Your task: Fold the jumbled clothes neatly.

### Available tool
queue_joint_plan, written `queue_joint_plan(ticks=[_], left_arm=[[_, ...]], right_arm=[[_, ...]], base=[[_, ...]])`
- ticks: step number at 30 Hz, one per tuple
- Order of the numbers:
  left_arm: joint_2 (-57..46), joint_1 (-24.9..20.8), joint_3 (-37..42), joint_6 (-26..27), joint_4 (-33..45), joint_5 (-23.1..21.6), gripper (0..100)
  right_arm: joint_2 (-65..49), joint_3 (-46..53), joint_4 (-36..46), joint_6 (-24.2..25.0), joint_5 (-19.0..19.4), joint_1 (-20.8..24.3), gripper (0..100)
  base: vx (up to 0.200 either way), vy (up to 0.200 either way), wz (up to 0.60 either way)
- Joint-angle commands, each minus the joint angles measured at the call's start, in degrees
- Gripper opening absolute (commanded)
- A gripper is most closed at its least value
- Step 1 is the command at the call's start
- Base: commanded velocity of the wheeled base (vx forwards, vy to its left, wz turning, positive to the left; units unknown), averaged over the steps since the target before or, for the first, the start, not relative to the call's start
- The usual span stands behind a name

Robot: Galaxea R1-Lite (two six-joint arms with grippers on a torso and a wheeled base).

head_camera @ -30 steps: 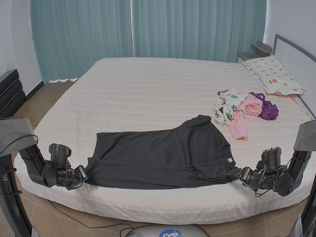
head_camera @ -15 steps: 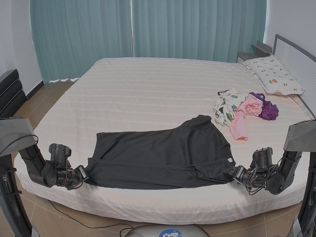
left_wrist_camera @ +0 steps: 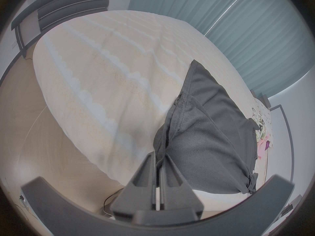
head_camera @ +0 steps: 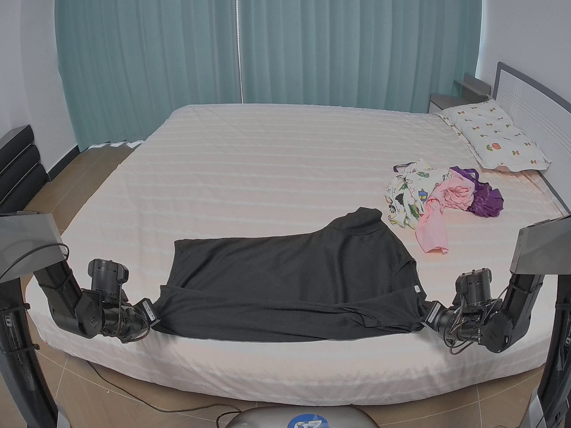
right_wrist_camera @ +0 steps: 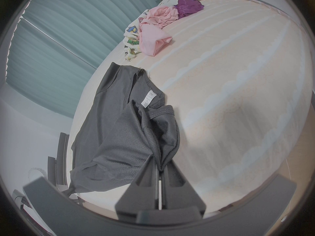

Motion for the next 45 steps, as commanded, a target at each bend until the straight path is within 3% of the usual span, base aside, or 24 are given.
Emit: queue_joint_plan(ticks=[1,16,24,37,38,43,44,45], left_arm=[[-0.37,0.48,0.03,0.13,0.23,0.03,0],[-4.15,1.36,0.12,1.88,5.77,-0.41,0],[-4.94,2.5,0.12,4.61,8.58,-0.59,0],[-2.75,2.42,-0.93,5.66,9.81,-0.59,0],[-2.4,2.42,-0.93,5.75,9.81,-0.59,100],[-2.31,2.33,-0.93,5.75,9.73,-0.59,100],[-2.4,2.33,-1.02,5.75,9.73,-0.59,100],[-2.57,2.42,-1.02,5.66,9.64,-0.59,100]], right_arm=[[-3.17,1.62,0.36,-0.15,-0.02,-0.79,0],[-7.13,3.03,2.2,-0.41,-0.02,-0.44,0],[-11.08,3.2,8.44,-0.68,0.07,-0.44,0],[-5.99,-0.93,9.06,-1.21,0.68,0.0,0],[-5.37,-1.46,9.32,-1.21,0.68,0.44,0],[-3.0,-2.07,8.79,-1.12,0.59,1.76,0],[-3.0,-2.51,8.79,-1.12,0.59,1.76,100],[-3.09,-2.6,8.79,-1.03,0.59,1.76,100]], base=[[0.0,0.0,0.0],[0.0,0.0,0.0],[0.0,0.0,0.0],[0.0,0.0,0.0],[0.0,0.0,0.0],[0.0,0.0,0.0],[0.0,0.0,0.0],[0.0,0.0,0.0]])
